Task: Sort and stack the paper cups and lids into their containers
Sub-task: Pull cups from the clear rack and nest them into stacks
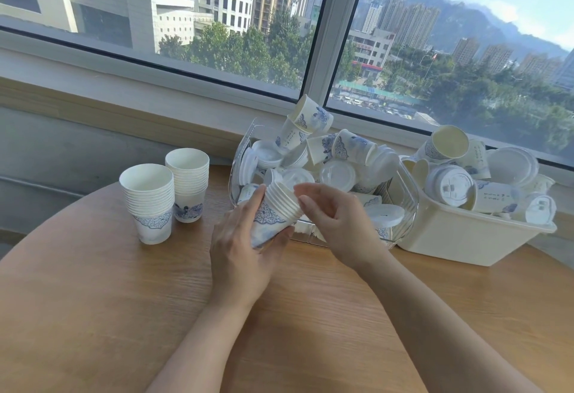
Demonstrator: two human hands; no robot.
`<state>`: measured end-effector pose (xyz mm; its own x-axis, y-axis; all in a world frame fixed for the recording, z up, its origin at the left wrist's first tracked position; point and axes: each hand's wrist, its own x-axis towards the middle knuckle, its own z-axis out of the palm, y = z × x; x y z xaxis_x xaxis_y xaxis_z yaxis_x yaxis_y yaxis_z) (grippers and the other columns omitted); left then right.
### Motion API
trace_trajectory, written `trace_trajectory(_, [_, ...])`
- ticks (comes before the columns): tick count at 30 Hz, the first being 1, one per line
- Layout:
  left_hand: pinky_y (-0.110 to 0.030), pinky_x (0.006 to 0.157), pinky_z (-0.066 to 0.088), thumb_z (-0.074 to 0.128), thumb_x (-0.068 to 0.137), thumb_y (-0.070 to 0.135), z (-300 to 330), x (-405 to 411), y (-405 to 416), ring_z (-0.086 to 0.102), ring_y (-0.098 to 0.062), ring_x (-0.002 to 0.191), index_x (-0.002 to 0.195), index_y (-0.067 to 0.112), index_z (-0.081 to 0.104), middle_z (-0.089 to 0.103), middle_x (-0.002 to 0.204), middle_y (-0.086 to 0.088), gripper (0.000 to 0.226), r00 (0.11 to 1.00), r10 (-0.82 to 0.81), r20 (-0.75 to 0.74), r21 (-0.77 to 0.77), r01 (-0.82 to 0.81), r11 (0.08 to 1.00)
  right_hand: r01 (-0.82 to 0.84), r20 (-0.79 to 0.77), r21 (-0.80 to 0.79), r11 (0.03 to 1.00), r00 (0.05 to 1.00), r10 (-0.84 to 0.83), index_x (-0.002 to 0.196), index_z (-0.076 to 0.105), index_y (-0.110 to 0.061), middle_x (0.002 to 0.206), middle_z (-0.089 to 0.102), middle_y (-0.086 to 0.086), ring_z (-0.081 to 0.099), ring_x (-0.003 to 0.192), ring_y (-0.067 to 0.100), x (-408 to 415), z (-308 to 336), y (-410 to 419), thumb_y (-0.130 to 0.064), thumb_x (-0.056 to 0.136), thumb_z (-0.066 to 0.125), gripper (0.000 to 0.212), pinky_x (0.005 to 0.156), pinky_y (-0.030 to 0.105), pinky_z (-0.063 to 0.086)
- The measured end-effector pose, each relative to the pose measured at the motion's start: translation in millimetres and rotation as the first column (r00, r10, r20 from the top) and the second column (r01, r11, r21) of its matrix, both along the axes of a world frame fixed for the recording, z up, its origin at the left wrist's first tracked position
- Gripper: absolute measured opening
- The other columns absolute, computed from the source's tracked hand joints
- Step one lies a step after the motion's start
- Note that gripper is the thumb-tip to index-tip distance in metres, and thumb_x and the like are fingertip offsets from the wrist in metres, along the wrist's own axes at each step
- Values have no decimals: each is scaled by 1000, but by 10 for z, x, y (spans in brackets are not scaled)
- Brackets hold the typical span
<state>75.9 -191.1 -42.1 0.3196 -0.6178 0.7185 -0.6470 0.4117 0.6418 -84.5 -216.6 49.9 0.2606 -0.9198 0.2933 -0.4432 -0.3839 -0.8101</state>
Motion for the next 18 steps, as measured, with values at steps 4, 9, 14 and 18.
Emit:
trace_trajectory(4, [-34, 91, 51, 79, 86, 52, 32, 44, 26, 61, -13, 111, 144, 16, 58, 71, 125, 0, 72, 997, 50, -61, 21, -49, 999, 110, -85, 24, 994, 991, -107, 126, 69, -33, 110, 75, -15, 69, 101, 1, -24, 8, -134, -33, 101, 66, 25, 90, 26, 53])
trace_trajectory(9, [-44, 98, 53, 72, 82, 56, 26, 171, 8, 63, -20, 117, 146, 23, 55, 68, 129, 1, 74, 982, 75, -173, 93, -60, 994, 212, -285, 50, 976, 940, -189, 124, 70, -33, 112, 73, -10, 66, 102, 5, -167, -115, -253, -27, 102, 63, 24, 90, 31, 55])
trace_trajectory(14, [-48, 101, 52, 76, 81, 47, 4, 161, -21, 62, -22, 121, 144, 20, 57, 67, 131, 1, 71, 981, 81, -175, 81, -68, 994, 223, -377, -3, 975, 903, -208, 125, 71, -29, 113, 72, -10, 66, 94, 6, -156, -202, -273, -24, 104, 57, 25, 85, 30, 55])
trace_trajectory(18, [-50, 101, 51, 84, 82, 36, -41, 159, -54, 62, -22, 121, 143, 20, 57, 67, 130, 0, 69, 986, 83, -142, 85, -71, 994, 202, -431, 0, 979, 884, -182, 120, 75, -27, 84, 68, -12, 58, 64, -3, -111, -214, -299, -23, 106, 55, 25, 64, 17, 43])
